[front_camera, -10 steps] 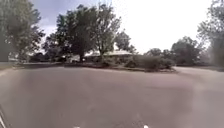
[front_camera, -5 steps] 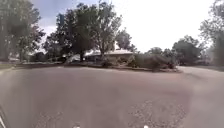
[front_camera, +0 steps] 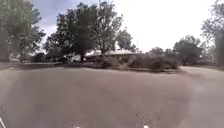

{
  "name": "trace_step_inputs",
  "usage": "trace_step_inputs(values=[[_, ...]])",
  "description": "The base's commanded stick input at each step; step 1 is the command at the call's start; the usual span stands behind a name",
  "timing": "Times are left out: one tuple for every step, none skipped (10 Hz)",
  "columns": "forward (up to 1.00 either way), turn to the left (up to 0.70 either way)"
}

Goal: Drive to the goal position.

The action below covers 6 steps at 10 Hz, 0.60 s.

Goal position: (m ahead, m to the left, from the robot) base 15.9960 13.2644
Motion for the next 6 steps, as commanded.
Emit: trace_step_inputs(values=[[0.7,0.03],[0.7,0.03],[0.7,0.03],[0.7,0.03],[0.7,0.03],[0.7,0.03]])
